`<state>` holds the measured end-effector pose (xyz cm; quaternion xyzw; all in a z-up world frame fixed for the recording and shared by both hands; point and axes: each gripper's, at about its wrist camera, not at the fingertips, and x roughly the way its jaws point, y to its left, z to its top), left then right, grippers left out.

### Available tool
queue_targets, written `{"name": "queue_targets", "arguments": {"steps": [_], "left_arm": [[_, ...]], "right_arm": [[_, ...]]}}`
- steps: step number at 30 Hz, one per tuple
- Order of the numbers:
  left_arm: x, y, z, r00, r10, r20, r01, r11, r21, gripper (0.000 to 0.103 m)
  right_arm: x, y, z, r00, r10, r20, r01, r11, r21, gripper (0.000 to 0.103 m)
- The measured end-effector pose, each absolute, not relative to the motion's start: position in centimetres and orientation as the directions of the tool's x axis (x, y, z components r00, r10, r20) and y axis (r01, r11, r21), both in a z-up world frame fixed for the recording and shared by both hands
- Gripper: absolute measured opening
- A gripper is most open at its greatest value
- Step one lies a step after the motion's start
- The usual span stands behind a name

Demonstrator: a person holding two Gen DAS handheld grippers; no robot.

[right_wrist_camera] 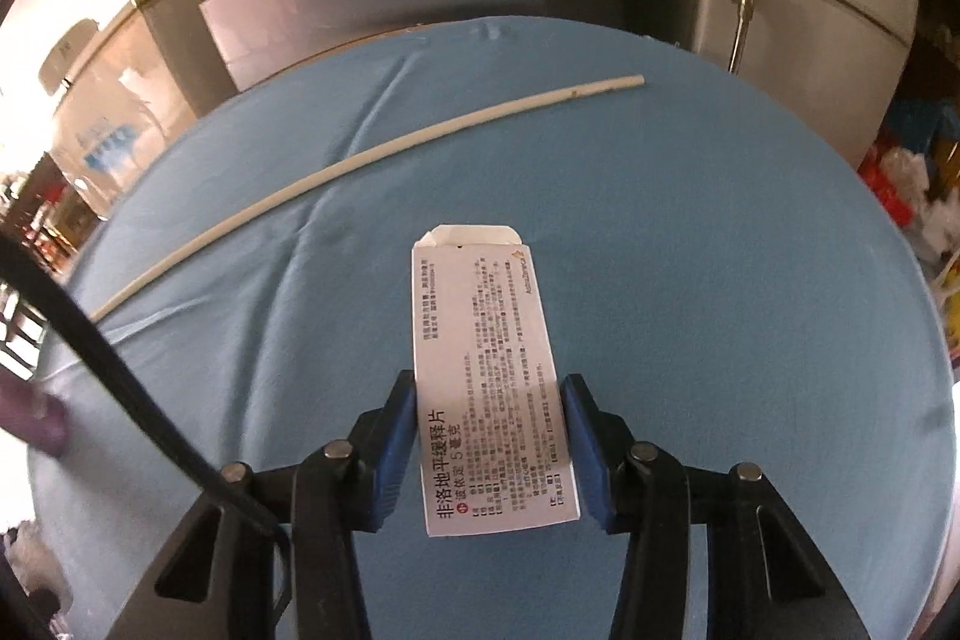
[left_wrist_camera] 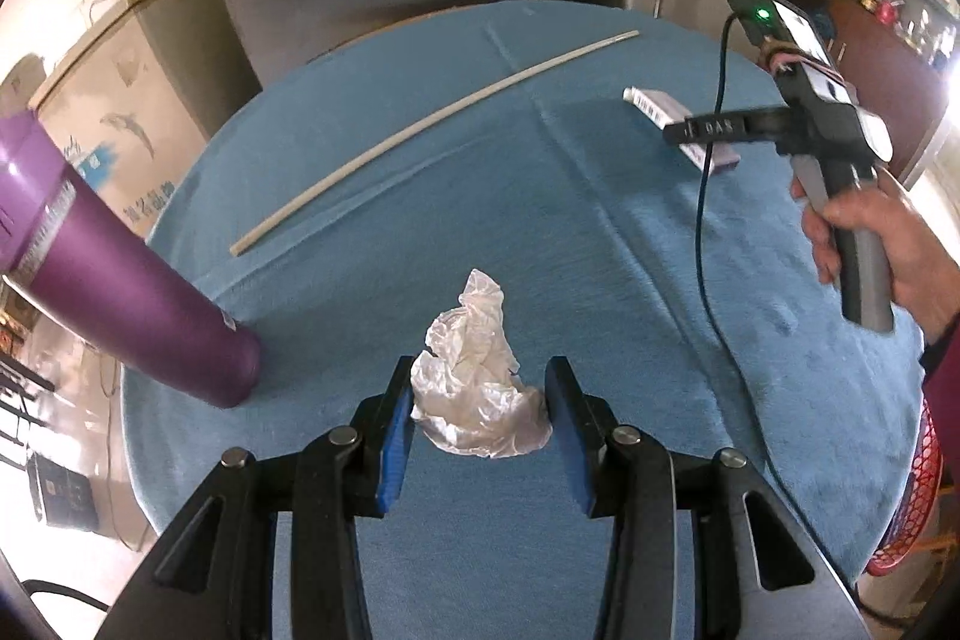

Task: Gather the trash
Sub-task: 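Carry the tissue and medicine packet over the red basket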

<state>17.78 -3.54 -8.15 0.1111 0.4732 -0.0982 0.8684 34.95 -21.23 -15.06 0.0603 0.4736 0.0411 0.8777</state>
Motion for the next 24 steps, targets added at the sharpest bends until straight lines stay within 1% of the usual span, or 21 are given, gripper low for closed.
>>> {"name": "queue_targets", "arguments": {"steps": [9,18,24], "left_arm": [[16.0,-6.0,-6.8,0.55,-0.111,-0.828,0.343,0.934,0.102,0.044],[13.3,-8.3,-5.4,0.57,-0.155,-0.807,0.409,0.905,0.115,0.045],[11.4,-9.5,-4.0,0.593,-0.176,-0.786,0.436,0.891,0.129,0.045]], "right_arm": [[25.0,-22.5,-11.6,0.619,0.236,-0.749,-0.027,0.96,0.28,0.05],[16.4,-24.7,-8.0,0.689,0.263,-0.675,-0.006,0.934,0.357,0.051],[11.4,-25.5,-6.4,0.714,0.245,-0.656,0.008,0.934,0.357,0.051]]}}
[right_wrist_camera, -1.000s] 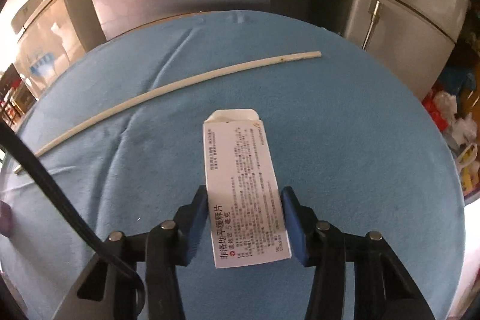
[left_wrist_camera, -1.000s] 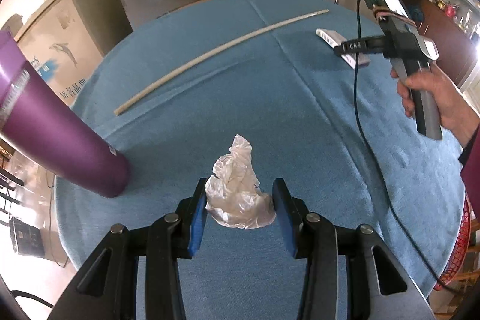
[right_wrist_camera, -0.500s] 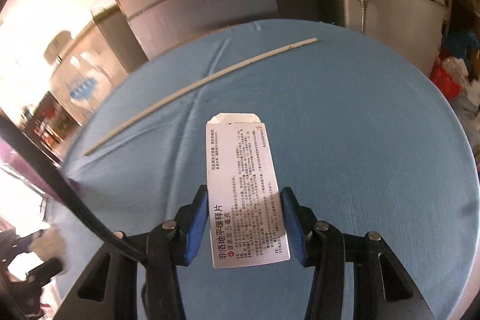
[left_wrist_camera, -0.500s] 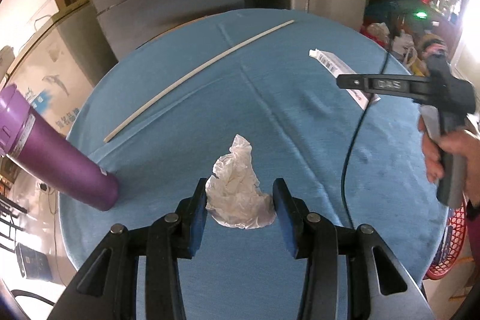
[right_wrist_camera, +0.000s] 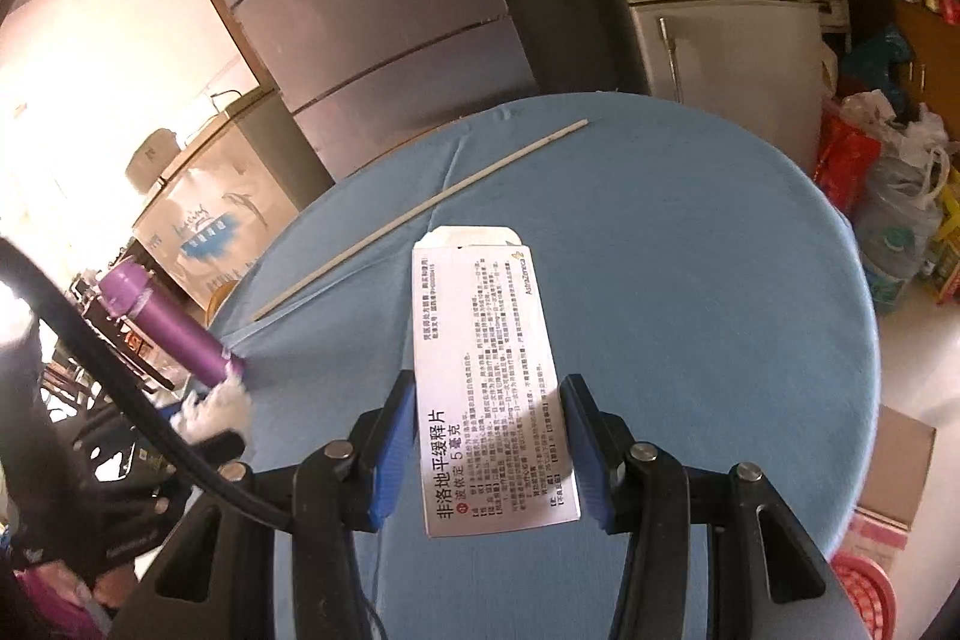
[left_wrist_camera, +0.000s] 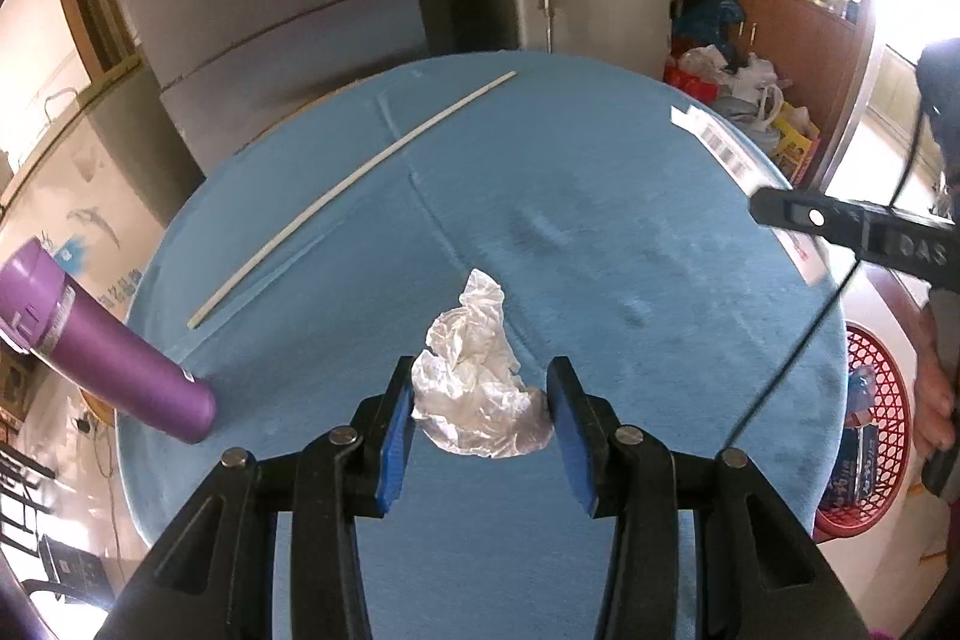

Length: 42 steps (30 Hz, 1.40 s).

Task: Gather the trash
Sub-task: 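Carry the tissue and medicine packet over the red basket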

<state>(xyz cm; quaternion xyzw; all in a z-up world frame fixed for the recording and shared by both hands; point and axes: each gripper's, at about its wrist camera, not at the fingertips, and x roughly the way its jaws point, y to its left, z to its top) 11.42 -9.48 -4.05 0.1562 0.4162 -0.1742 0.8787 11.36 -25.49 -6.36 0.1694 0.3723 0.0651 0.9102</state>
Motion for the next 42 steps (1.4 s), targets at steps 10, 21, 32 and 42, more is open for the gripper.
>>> {"name": "queue_targets", "arguments": {"steps": [10,21,32,42], "left_arm": [[8.3,-10.9,-2.0,0.635,-0.206,-0.744,0.463,0.873,0.154,0.045],[4.6,-11.7,0.4,0.685,-0.24,-0.688,0.489,0.851,0.19,0.045],[1.6,-12.4,1.6,0.707,-0.266,-0.656,0.511,0.833,0.213,0.045],[-0.7,-14.3,2.0,0.714,-0.274,-0.644,0.539,0.803,0.256,0.045]], "right_arm": [[4.5,-25.9,-4.4,0.758,0.21,-0.617,0.028,0.935,0.353,0.051],[-0.9,-25.7,-2.2,0.803,0.192,-0.565,0.024,0.936,0.351,0.051],[-6.7,-25.8,-1.3,0.83,0.176,-0.53,0.032,0.932,0.361,0.051],[-11.0,-26.8,-1.5,0.843,0.168,-0.51,0.055,0.918,0.394,0.051]]}}
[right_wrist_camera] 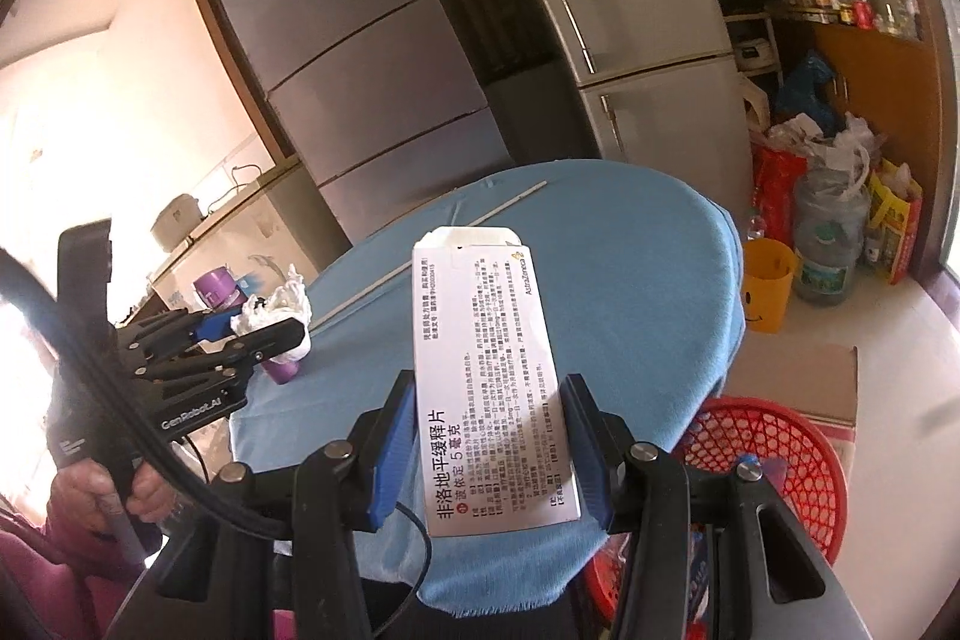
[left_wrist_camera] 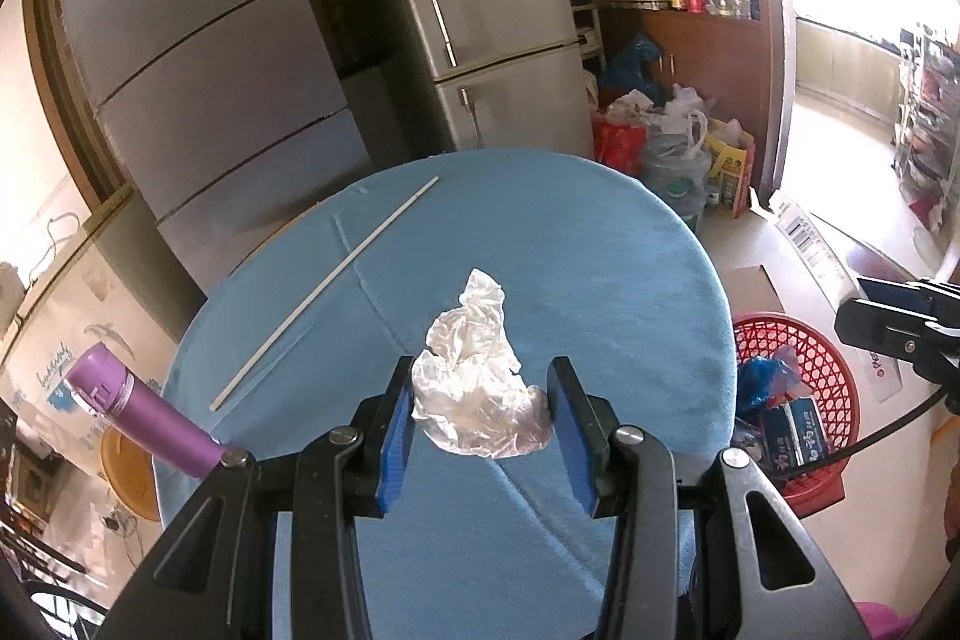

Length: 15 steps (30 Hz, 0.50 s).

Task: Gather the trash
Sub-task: 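Carry the tissue and medicine packet over the red basket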

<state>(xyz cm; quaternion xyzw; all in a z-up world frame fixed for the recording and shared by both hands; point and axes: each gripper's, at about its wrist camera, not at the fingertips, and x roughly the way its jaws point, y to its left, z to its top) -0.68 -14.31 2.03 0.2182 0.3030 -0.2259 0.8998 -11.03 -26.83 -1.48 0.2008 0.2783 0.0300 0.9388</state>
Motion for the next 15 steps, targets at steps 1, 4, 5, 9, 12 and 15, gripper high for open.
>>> {"name": "queue_targets", "arguments": {"steps": [1,4,5,9,12,15], "left_arm": [[-0.8,-14.5,2.0,0.712,-0.276,-0.645,0.543,0.799,0.257,0.045],[-1.4,-15.2,1.9,0.71,-0.277,-0.648,0.553,0.789,0.269,0.045],[-1.5,-15.5,1.9,0.711,-0.275,-0.647,0.555,0.785,0.276,0.045],[-2.1,-16.4,1.9,0.711,-0.275,-0.648,0.565,0.772,0.292,0.046],[-2.4,-16.8,1.9,0.71,-0.276,-0.648,0.571,0.764,0.301,0.046],[-2.7,-17.4,1.8,0.711,-0.277,-0.647,0.578,0.754,0.312,0.046]], "right_arm": [[-11.4,-27.0,-1.5,0.844,0.167,-0.51,0.057,0.917,0.395,0.051],[-12.3,-27.4,-1.6,0.845,0.167,-0.508,0.062,0.913,0.402,0.051],[-12.6,-27.6,-1.6,0.847,0.166,-0.505,0.063,0.912,0.405,0.051],[-13.5,-28.3,-1.5,0.853,0.165,-0.495,0.068,0.906,0.418,0.051],[-14.0,-28.8,-1.5,0.858,0.159,-0.488,0.075,0.902,0.425,0.051],[-14.4,-29.3,-1.6,0.857,0.152,-0.492,0.082,0.903,0.421,0.051]]}}
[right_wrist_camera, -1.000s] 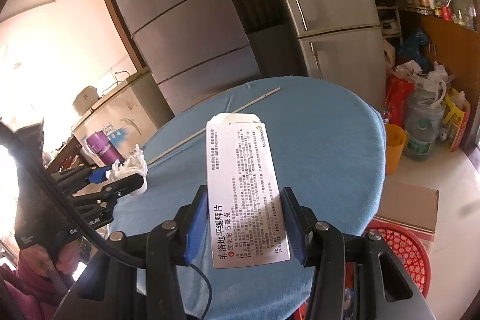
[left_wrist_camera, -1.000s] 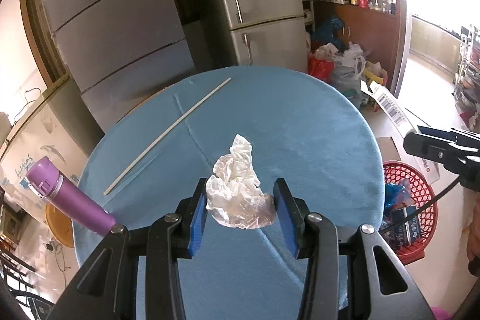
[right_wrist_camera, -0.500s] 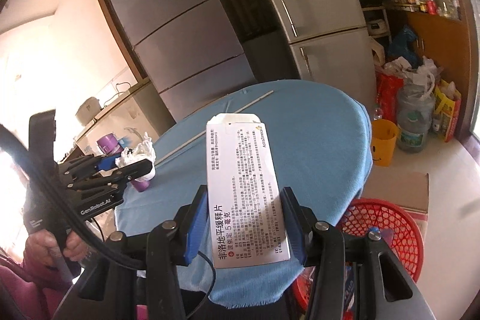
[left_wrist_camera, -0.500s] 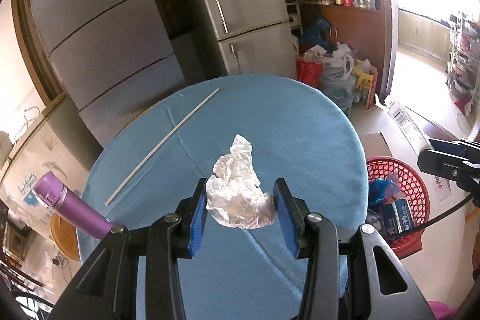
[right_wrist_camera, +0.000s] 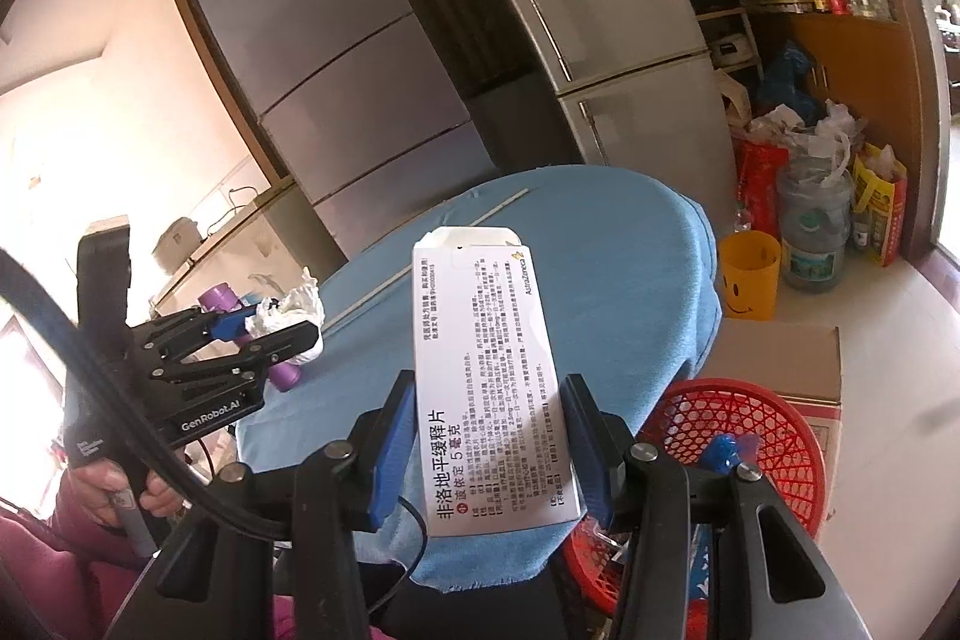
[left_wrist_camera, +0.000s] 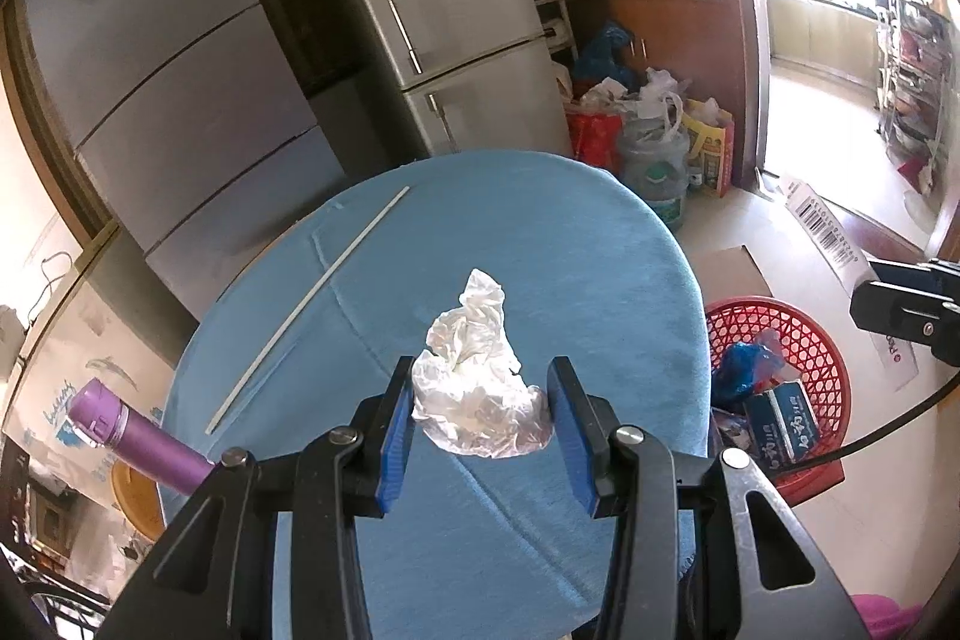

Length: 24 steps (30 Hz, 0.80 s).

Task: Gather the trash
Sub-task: 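Carry the tissue and medicine packet over the red basket, then open the right tool to drop the packet while the left tool drops the tissue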

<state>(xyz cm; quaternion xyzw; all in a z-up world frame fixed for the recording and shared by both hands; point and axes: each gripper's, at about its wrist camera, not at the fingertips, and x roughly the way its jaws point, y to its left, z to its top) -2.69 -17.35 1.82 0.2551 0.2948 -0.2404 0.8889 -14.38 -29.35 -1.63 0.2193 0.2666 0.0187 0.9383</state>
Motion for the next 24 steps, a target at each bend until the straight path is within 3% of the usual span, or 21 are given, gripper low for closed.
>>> {"name": "queue_targets", "arguments": {"steps": [14,24], "left_arm": [[-3.4,-19.6,1.4,0.655,-0.387,-0.649,0.666,0.702,0.254,0.046],[-3.0,-21.7,0.9,0.59,-0.442,-0.676,0.711,0.681,0.175,0.046]], "right_arm": [[-16.2,-31.8,-0.7,0.858,0.078,-0.508,0.142,0.914,0.381,0.051],[-16.6,-33.0,-0.2,0.816,0.0,-0.578,0.218,0.926,0.308,0.051]]}}
